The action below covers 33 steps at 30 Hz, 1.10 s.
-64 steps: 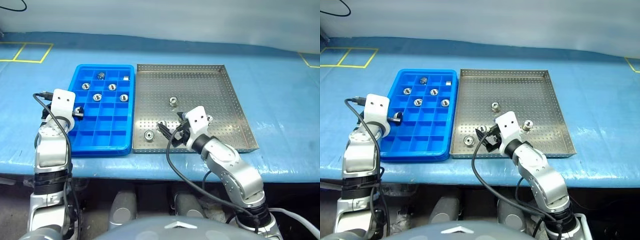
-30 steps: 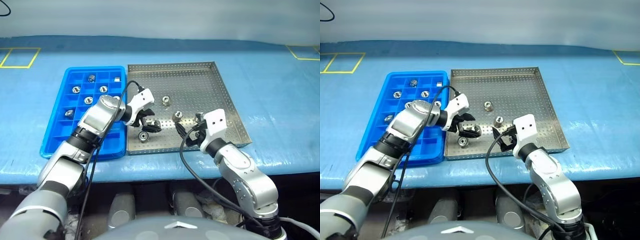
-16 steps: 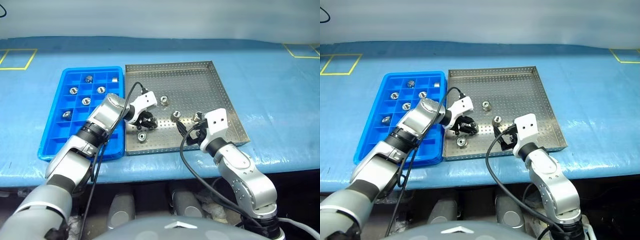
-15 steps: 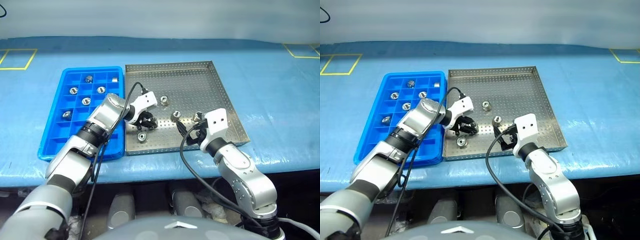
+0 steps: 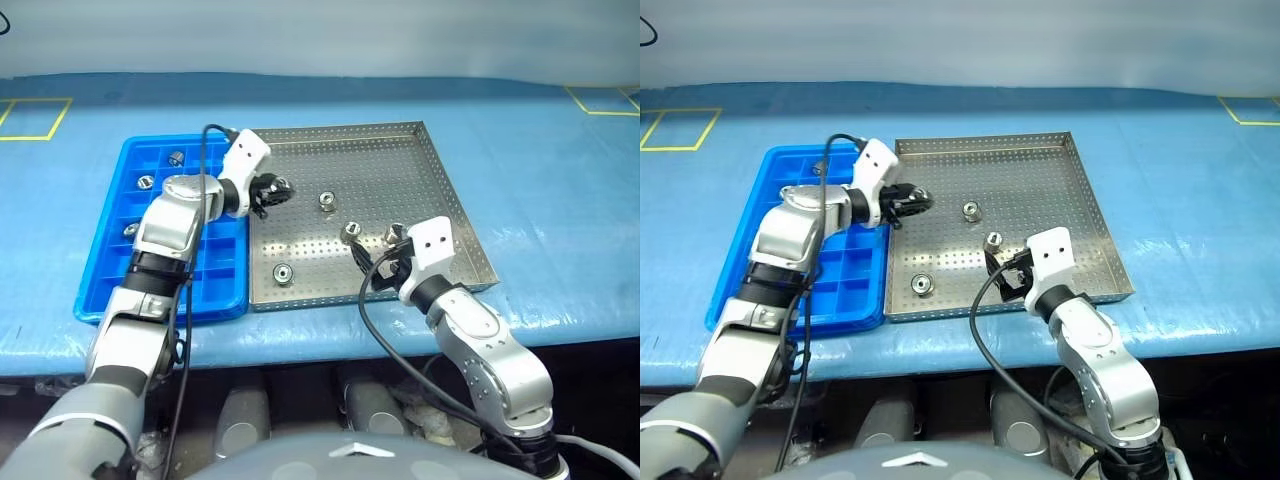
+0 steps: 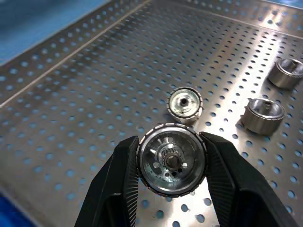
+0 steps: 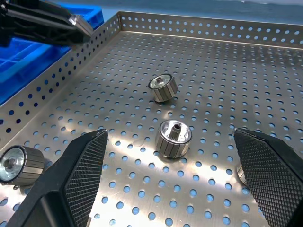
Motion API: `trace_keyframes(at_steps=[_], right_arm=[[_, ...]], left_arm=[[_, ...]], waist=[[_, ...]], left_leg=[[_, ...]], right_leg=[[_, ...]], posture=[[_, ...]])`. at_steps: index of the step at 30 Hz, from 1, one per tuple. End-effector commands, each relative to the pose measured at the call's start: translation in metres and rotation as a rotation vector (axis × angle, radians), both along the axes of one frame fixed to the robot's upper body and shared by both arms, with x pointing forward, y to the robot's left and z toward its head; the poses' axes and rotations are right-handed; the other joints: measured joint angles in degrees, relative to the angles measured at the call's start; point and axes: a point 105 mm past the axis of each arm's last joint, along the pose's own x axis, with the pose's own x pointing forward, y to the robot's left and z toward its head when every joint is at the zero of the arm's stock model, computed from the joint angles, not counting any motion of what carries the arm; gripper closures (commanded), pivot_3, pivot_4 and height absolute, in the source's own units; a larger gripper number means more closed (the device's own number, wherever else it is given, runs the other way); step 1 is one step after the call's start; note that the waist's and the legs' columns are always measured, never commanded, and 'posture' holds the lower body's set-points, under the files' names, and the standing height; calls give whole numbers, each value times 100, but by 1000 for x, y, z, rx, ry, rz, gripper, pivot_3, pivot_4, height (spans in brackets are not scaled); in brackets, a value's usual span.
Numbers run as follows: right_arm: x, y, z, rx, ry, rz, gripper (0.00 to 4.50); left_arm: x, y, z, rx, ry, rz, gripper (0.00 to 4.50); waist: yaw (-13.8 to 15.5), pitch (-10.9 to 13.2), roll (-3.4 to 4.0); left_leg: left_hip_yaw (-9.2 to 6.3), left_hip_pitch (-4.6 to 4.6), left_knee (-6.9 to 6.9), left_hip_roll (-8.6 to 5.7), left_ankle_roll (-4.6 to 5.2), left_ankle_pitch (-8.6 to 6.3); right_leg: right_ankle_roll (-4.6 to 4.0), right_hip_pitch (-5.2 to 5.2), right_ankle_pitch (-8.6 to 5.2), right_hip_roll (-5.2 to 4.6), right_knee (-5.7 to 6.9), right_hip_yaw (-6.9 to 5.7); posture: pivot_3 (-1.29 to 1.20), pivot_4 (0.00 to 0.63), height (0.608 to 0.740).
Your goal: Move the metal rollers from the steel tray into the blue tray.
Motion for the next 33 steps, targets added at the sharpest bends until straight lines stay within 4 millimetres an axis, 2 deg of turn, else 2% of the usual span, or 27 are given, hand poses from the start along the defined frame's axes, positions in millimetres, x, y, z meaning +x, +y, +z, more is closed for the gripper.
trace_keyframes(at_steps=[1, 5, 8, 12, 14, 18, 25, 30, 33], right_arm=[[1, 13, 12, 21, -44, 62, 0], [3, 22, 12, 22, -38, 115, 0], [5, 25, 12, 12, -36, 141, 0], [5, 29, 11, 15, -28, 167, 0], [5, 30, 11, 15, -26, 173, 0], [5, 32, 11, 17, -23, 185, 0], [3, 29, 9, 14, -14, 177, 0], [0, 28, 8, 8, -13, 182, 0], [0, 28, 8, 4, -20, 185, 0]], left_arm=[[-4, 54, 30, 47, -198, 310, 2779], [-32, 95, 31, 68, -246, 579, 2779], [-54, 112, 26, 89, -237, 723, 2779], [-80, 113, 4, 108, -143, 770, 2779], [-87, 111, -2, 113, -110, 776, 2779], [-93, 106, -16, 113, -45, 776, 2779], [-101, 110, -33, 131, 40, 836, 2779], [-102, 105, -40, 115, 83, 819, 1100], [-94, 94, -33, 99, 58, 754, 86]], waist=[[10, 0, 0], [91, 0, -1], [203, 0, -3], [362, 0, -5], [410, 0, -6], [453, 0, -7], [454, 0, -8], [453, 0, -7], [478, 0, -7]], left_leg=[[1, 1, 0, 0, 0, 0], [-3, 3, 1, 0, -1, 0], [0, 2, 3, -3, -1, 0], [-3, 2, 6, -5, -2, 1], [-2, 4, 10, -5, -3, 2], [-1, 8, 15, -3, -5, 4], [0, 8, 10, -3, -5, 3], [-1, 10, 6, -2, -5, 4], [-1, 10, 8, -4, -5, 4]], right_leg=[[0, 0, 0, 0, 0, 0], [1, 3, 1, 0, 1, -2], [4, 5, 3, -5, -4, -2], [5, 8, 3, -6, -5, -5], [5, 11, 3, -6, -7, -5], [-18, 13, -9, -4, -6, -6], [-18, 12, -9, -4, -8, -5], [-19, 11, -9, -4, -8, -6], [-23, 13, -12, -6, -8, -6]], posture=[[51, 150, 740], [101, 150, 740], [120, 150, 740], [149, 150, 740], [154, 150, 740], [165, 150, 740], [145, 150, 740], [145, 150, 740], [145, 150, 740]])
